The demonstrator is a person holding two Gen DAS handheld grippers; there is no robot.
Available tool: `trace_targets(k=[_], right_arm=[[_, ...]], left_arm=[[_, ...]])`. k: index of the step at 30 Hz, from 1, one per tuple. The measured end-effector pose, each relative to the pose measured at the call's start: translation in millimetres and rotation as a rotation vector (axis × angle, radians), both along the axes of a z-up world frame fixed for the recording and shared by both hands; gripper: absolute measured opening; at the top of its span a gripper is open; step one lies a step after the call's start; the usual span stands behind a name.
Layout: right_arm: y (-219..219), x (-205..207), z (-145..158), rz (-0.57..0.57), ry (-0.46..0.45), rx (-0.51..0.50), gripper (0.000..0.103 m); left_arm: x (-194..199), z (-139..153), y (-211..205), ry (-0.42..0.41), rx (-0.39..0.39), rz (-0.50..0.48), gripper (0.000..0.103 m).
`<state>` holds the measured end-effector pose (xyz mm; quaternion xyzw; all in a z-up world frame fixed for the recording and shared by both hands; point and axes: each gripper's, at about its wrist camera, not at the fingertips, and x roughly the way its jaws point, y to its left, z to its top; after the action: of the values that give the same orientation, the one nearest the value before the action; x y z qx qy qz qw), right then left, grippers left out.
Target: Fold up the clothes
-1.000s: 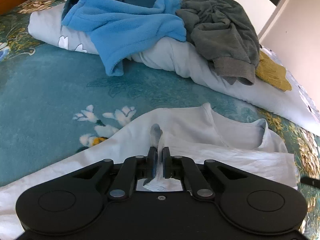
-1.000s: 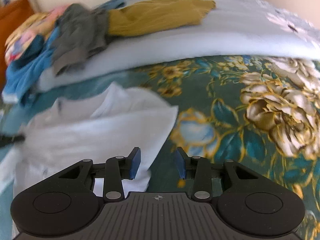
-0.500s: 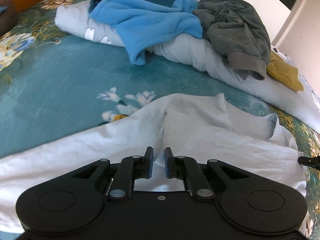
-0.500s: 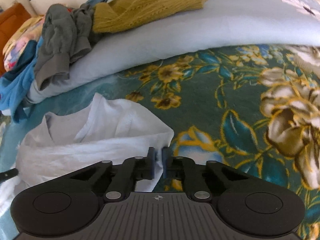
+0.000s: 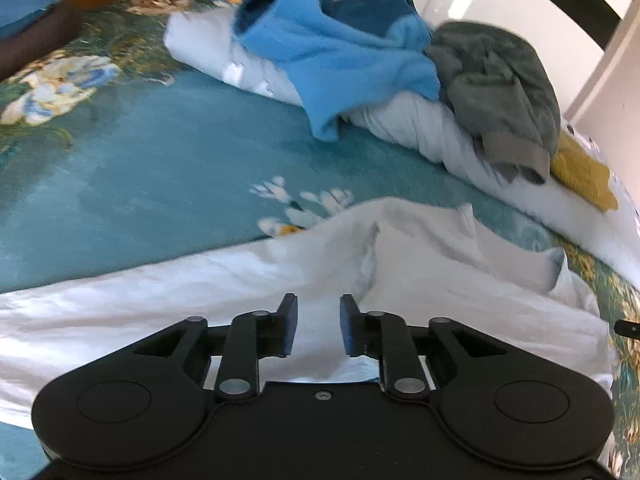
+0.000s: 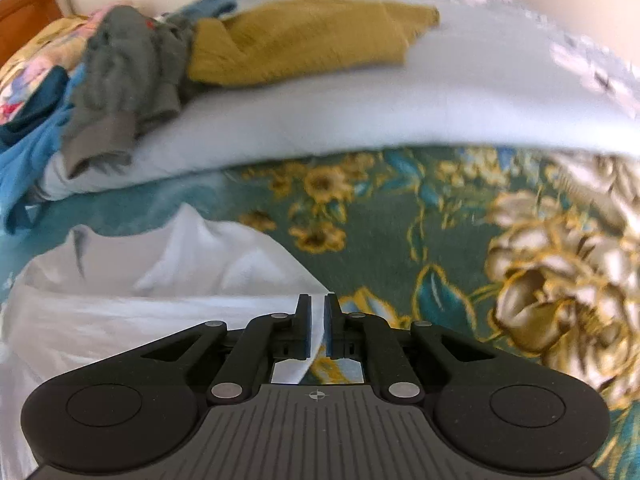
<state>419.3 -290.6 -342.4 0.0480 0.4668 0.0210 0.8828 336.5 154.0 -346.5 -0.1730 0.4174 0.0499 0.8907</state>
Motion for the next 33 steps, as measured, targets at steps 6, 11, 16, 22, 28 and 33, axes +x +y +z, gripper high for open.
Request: trace_targets(k=[6,11,16,22,28,33], right_arm=[[34.8,-30.1,25.2,0.063,-0.036,-0.016,0.037],[77.4,-53.7,26.1,0.131,-0.008,-0.018,0.057],[132.2,-68.0,29.0,0.206,0.004,-0.016,0.068],[201.8,-73.9,37.9,0.321,-0.013,-0.028,0.076],[261.8,-86.8,43.8,0.445,-0.034,-0.061,0.085],[293.7,-96.6,44.9,0.514,-0.019,-0.063,0.103]], left_arm=[[-24.7,10.8,27.7,-0.024,-0.003,0.097,0.044],[-58.0,18.6,62.9,-0.03,0.0,0.205,0.057],[-95.0,24.0,99.6,-0.028,0.029,0.323,0.072],[-142.0,25.2,139.2,-0.035,0.066,0.464,0.086],[-174.9,17.2,169.0,-0.029,0.066,0.554,0.098],[-188.7,5.9,183.8,-0.005,0.027,0.599,0.101]])
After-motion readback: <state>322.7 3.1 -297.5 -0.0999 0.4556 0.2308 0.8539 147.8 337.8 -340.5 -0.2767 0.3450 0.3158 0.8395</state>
